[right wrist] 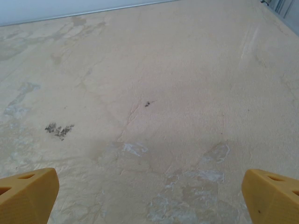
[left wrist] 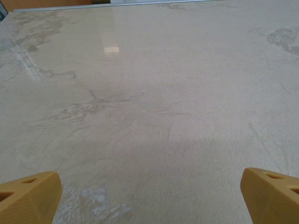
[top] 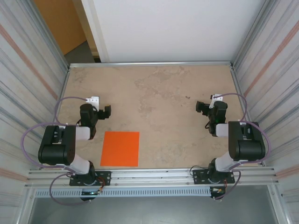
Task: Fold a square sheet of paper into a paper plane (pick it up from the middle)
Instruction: Move the square sheet of paper to the center of the table.
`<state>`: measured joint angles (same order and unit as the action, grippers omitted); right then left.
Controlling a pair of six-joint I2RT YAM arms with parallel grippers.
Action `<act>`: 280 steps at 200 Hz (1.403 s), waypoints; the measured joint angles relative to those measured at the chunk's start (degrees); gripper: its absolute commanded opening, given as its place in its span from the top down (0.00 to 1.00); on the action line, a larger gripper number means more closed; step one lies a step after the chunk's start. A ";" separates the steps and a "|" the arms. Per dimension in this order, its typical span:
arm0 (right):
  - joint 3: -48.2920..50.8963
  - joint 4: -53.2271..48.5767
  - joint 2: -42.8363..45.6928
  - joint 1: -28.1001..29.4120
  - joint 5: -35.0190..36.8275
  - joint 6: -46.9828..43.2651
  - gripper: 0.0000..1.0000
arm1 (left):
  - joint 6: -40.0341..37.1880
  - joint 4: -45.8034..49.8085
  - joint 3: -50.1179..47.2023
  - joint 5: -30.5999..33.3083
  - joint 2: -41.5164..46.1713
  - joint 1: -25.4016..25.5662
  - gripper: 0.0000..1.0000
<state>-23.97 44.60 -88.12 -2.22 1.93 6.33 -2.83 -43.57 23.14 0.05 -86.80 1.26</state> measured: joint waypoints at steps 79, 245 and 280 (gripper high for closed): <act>0.00 0.00 0.00 0.00 0.00 0.00 0.01 | 0.00 0.00 0.00 0.00 0.00 0.00 0.01; -1.55 -8.41 4.70 3.02 4.48 -0.92 0.01 | 0.11 3.34 -0.55 1.01 5.20 0.39 0.01; -12.48 -25.16 11.63 6.99 8.61 1.27 0.01 | 4.81 17.90 4.42 2.62 16.50 0.66 0.01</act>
<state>-36.45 19.44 -76.49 4.78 10.55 7.60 1.98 -25.67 27.55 2.68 -70.30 1.91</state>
